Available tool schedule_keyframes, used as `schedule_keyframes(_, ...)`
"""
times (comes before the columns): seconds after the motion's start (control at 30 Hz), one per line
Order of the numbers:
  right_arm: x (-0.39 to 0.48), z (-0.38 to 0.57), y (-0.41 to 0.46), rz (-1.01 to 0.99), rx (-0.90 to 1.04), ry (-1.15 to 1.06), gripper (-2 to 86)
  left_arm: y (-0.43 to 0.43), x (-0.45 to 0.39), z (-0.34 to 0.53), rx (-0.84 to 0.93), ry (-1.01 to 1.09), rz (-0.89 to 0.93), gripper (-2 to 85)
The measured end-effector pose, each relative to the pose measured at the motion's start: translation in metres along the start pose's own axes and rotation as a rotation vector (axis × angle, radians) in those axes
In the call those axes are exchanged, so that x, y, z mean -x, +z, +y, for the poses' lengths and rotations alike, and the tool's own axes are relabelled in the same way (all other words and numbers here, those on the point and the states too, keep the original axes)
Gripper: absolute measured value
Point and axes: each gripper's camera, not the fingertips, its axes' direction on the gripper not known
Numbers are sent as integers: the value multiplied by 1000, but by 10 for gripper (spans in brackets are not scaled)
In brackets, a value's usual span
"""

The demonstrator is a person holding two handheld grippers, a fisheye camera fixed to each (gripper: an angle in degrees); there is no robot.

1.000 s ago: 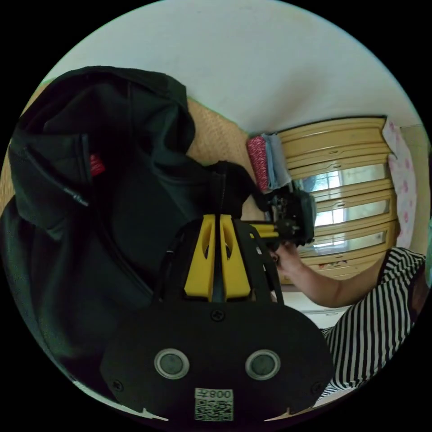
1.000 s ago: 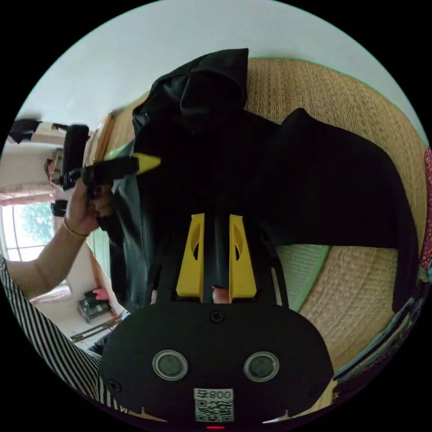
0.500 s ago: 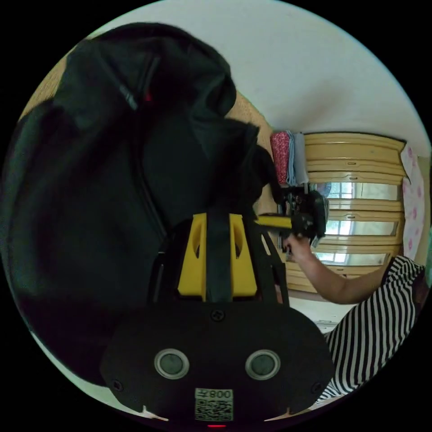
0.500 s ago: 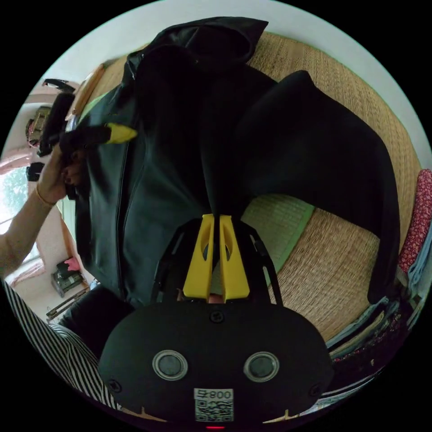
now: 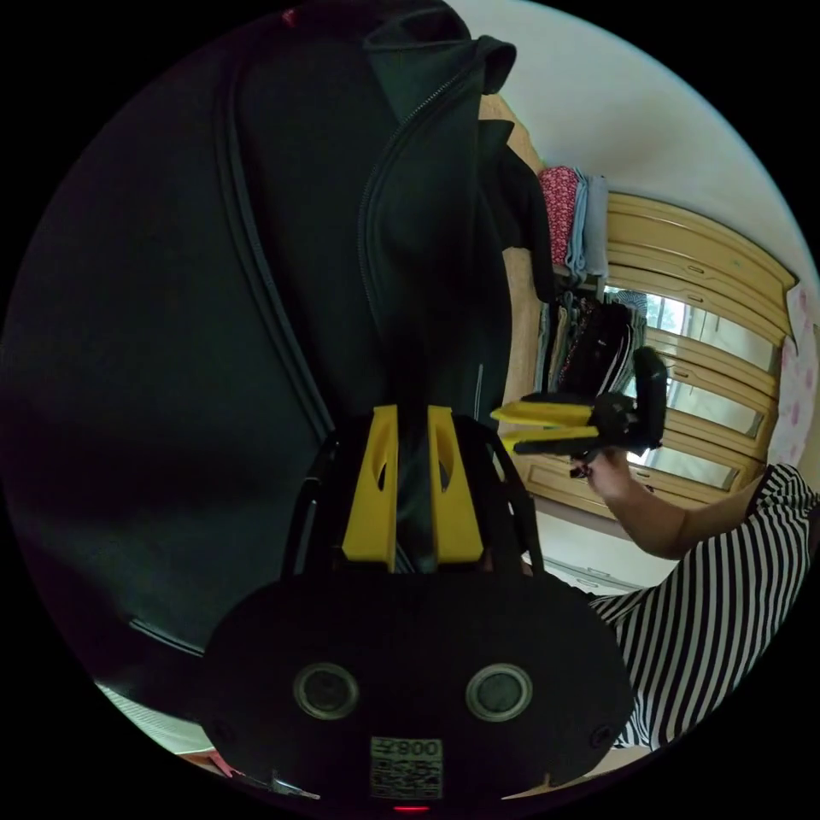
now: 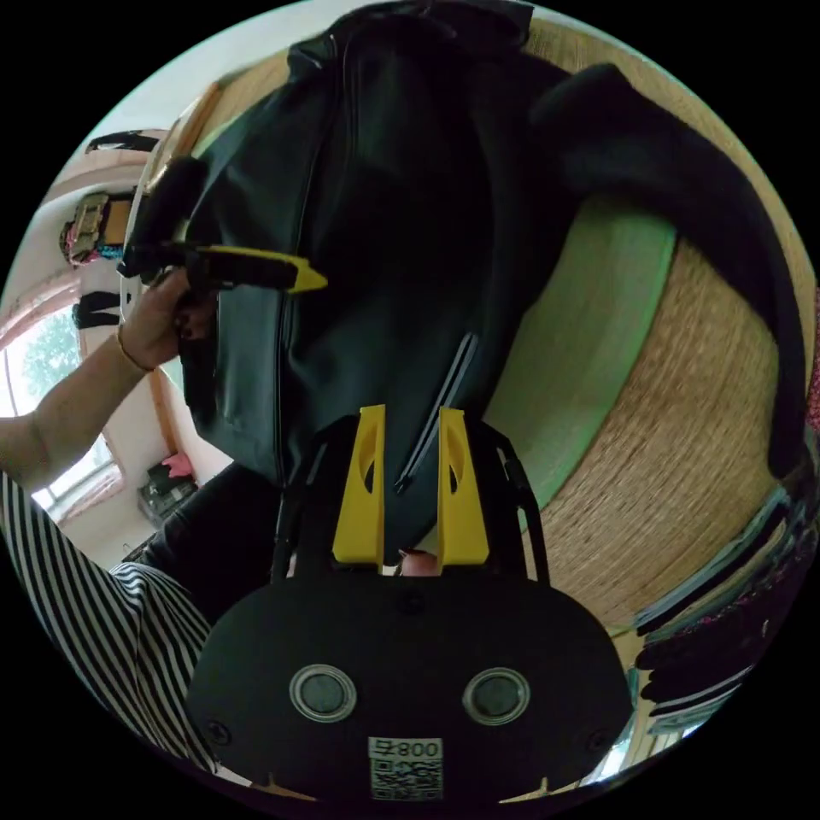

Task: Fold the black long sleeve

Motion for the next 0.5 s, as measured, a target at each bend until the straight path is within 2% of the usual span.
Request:
schedule_keyframes(0.2,0,-1,33,6,76,53,44,31,14,11,34,-20,74,58)
schedule_keyframes(0.37,-7,-3,18,-74,117,23,24,54,17,22,23,-9,164,51)
schedule_keyframes(0.5,-7,9,-17,-72,127,-33,21,69,16,31,26,30,168,49)
